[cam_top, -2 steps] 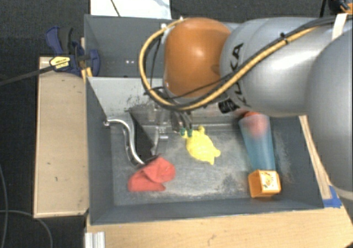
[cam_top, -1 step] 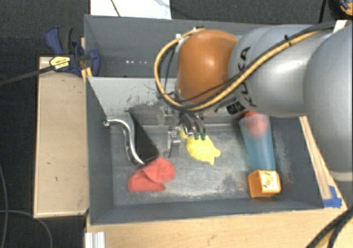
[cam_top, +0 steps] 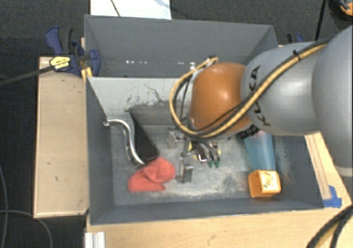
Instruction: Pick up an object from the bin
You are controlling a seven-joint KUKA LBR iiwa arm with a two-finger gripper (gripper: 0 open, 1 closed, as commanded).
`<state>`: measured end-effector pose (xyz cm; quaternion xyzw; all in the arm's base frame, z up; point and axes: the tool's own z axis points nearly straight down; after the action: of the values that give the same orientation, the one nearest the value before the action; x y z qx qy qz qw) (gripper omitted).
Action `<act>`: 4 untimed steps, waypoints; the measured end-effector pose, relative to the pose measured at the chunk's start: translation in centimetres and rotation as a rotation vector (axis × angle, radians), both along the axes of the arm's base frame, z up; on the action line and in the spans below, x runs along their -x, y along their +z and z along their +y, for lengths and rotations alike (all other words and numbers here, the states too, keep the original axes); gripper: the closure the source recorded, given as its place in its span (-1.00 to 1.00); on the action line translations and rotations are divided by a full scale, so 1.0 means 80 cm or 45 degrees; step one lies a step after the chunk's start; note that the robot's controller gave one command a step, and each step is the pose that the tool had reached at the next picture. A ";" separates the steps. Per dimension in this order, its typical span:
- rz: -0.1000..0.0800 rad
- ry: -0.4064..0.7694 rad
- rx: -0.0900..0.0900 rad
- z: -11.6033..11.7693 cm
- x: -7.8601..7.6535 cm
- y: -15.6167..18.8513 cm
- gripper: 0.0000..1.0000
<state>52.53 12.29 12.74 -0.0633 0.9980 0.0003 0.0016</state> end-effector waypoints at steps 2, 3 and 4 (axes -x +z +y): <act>-0.001 0.039 0.000 -0.008 -0.003 -0.073 -1.00; 0.000 -0.099 -0.002 0.013 -0.032 -0.071 1.00; 0.000 -0.101 -0.002 0.013 -0.032 -0.071 1.00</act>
Offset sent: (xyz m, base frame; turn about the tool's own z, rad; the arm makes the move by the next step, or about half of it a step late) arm 0.0000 0.0748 -0.0545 0.0522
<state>55.07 13.34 7.05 -0.0237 0.9997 0.0011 0.0015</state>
